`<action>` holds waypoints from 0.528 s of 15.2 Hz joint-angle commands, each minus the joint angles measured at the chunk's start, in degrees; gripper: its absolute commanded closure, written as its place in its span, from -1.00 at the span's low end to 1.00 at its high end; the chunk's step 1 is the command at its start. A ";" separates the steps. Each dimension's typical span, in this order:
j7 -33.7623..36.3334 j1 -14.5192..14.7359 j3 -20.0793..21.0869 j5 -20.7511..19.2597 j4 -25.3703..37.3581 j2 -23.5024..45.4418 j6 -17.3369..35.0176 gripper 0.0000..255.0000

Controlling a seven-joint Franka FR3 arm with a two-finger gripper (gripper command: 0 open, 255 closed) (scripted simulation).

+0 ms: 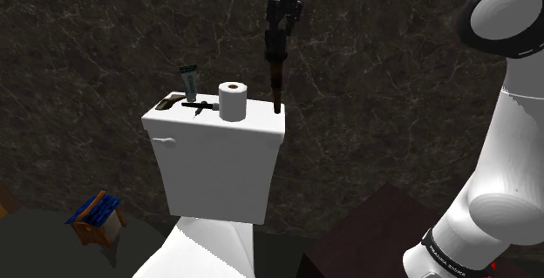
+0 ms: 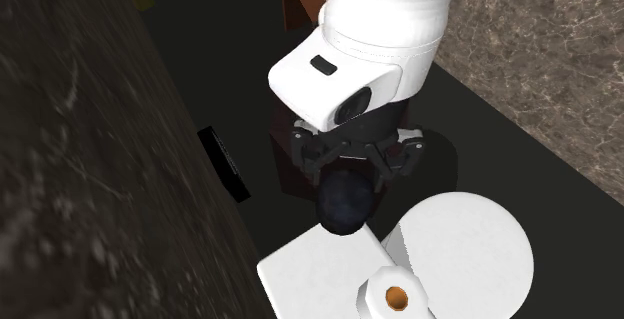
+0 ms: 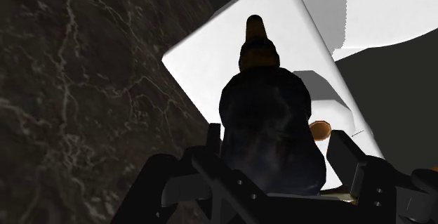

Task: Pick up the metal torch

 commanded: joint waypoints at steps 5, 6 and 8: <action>0.06 0.56 0.07 -0.56 11.88 4.47 -7.42 1.00; 0.06 0.69 0.07 -0.69 14.30 5.47 -8.83 1.00; 0.05 1.05 0.07 -1.00 20.01 7.97 -12.05 1.00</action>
